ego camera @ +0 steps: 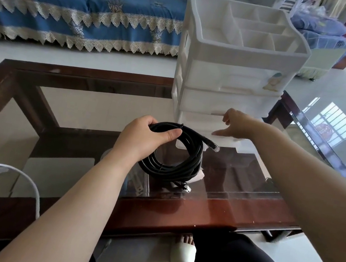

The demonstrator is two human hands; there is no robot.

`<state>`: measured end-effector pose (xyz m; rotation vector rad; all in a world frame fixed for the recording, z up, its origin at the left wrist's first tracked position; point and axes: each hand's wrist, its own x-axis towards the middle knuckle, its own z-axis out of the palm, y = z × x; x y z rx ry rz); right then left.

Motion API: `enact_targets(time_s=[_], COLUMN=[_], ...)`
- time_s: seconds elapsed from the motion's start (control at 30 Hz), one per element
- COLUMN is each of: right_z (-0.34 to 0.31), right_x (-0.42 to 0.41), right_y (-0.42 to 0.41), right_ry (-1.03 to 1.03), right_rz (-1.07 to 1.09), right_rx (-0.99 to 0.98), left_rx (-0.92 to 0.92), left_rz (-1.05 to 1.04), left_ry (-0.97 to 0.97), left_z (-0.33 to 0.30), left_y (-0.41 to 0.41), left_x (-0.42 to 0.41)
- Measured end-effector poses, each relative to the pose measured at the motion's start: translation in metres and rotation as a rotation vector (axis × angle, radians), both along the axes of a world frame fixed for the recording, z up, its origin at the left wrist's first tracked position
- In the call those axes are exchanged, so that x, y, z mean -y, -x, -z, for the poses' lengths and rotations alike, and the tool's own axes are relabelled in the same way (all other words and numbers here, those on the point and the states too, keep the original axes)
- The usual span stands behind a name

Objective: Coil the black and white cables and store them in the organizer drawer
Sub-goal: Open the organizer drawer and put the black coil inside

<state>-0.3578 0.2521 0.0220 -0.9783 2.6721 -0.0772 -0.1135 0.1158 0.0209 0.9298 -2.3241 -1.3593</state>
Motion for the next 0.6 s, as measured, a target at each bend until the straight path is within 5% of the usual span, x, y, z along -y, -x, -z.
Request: enact_targets(time_s=[0.17, 0.27, 0.37, 0.43, 0.5, 0.6], right_z=[-0.008, -0.017, -0.022, -0.028, -0.039, -0.047], right_x=[-0.016, -0.014, -0.009, -0.008, -0.013, -0.023], right_y=[-0.002, -0.008, -0.021, -0.045, -0.075, -0.109], right_ry=[-0.205, -0.209, 0.234, 0.732, 0.917, 0.474], right_rz=[-0.02, 0.0, -0.086, -0.073, -0.152, -0.445], right_rx=[0.302, 0.275, -0.031, -0.008, 0.095, 0.157], left_rx=[-0.041, -0.068, -0.079, -0.059, -0.031, -0.028], left_rz=[-0.021, -0.055, -0.078, -0.089, -0.101, -0.113], left_ry=[-0.16, -0.272, -0.387, -0.448, -0.465, -0.504], left_z=[0.001, 0.001, 0.003, 0.005, 0.007, 0.009], left_y=[0.002, 0.002, 0.004, 0.005, 0.007, 0.009], left_x=[-0.002, 0.0, 0.0, 0.0, 0.001, -0.002])
